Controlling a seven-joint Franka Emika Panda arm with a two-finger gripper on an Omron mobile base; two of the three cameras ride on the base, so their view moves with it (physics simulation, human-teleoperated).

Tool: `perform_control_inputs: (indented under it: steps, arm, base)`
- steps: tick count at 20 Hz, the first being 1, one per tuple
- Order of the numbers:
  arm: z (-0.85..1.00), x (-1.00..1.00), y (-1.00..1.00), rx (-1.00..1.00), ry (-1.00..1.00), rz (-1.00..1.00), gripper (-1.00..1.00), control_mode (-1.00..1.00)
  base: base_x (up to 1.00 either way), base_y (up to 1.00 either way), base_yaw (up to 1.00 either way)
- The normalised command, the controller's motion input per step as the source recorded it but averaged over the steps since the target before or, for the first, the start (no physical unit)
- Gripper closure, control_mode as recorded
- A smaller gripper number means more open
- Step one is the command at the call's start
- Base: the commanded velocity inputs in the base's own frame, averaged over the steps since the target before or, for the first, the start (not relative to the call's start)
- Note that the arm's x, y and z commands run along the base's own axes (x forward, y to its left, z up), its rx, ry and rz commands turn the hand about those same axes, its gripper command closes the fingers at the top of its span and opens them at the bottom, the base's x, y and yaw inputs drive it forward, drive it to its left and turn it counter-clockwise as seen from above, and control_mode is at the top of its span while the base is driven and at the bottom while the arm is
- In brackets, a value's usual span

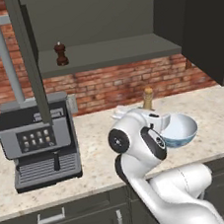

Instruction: Retrieve the bottle and the shaker from the cabinet and place them next to the mixing bowl on the counter. Then add garlic from the fridge to the mixing bowl.

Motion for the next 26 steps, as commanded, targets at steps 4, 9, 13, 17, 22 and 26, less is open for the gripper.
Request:
perform_control_inputs:
  steps: [4, 9, 13, 17, 22, 26]
  arm:
    - [-0.31, 0.15, 0.00, -0.09, -0.04, 0.00, 1.00, -1.00]
    - [-0.39, 0.08, 0.00, -0.10, 0.00, 0.00, 1.00, -1.00]
    - [-0.20, 0.02, 0.00, -0.01, 0.00, 0.06, 1.00, -1.00]
    - [-0.31, 0.03, 0.00, 0.00, 0.09, 0.00, 1.00, -1.00]
    - [-0.50, 0.07, 0.01, 0.00, 0.10, 0.00, 1.00, -1.00]
    - [-0.54, 0.37, 0.07, 0.00, 0.03, 0.00, 1.00, -1.00]
  base:
    - [0.00, 0.00, 0.00]
    - [0.00, 0.00, 0.00]
    - [0.00, 0.00, 0.00]
    - [0.00, 0.00, 0.00]
    - [0.00, 0.00, 0.00]
    - [0.00, 0.00, 0.00]
